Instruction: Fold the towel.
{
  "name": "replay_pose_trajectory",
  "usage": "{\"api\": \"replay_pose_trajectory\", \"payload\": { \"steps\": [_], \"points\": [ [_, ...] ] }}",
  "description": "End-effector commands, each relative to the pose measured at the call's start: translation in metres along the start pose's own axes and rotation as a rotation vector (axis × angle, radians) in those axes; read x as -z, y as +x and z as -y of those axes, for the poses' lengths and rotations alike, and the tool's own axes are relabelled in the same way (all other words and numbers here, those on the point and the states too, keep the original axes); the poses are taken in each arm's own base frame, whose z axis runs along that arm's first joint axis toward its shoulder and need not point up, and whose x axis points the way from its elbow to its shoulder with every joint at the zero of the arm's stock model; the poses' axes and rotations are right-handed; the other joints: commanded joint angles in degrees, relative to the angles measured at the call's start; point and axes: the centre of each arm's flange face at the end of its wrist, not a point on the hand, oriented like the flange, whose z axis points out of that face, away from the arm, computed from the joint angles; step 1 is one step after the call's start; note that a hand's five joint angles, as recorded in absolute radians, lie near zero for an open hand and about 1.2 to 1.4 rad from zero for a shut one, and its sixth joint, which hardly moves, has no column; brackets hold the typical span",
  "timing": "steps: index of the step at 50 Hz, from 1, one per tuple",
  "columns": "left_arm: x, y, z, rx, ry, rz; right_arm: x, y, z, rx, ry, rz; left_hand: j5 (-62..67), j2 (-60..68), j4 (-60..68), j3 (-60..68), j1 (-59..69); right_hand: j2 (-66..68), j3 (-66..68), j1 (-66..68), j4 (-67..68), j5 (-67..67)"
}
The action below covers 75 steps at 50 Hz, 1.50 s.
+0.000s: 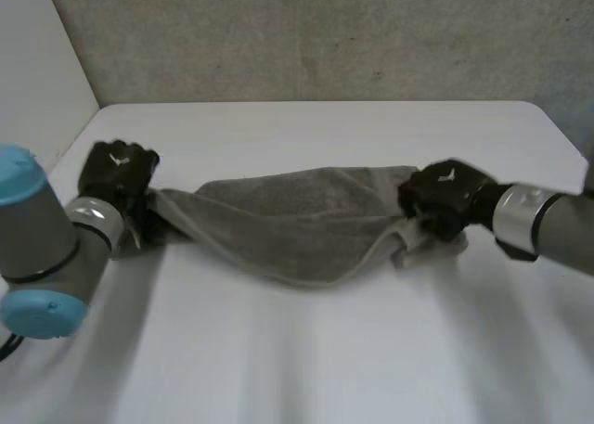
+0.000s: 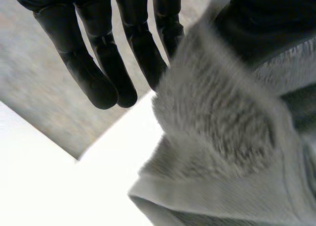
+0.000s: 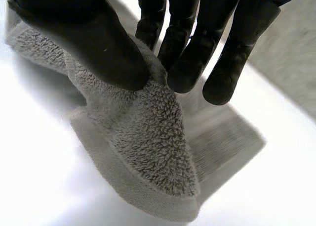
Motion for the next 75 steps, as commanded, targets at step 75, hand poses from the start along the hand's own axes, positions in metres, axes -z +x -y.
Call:
{"api": "replay_pose_trajectory", "payload": {
  "steps": [75],
  "points": [
    [-0.055,0.023,-0.012,0.079,0.052,-0.116,-0.073,0.022,-0.015,0.286,0.069,-0.068,-15.75,-6.03,-7.18,-8.38,-4.12,5.0,3.4,4.32,3.39,3.32]
  ]
}}
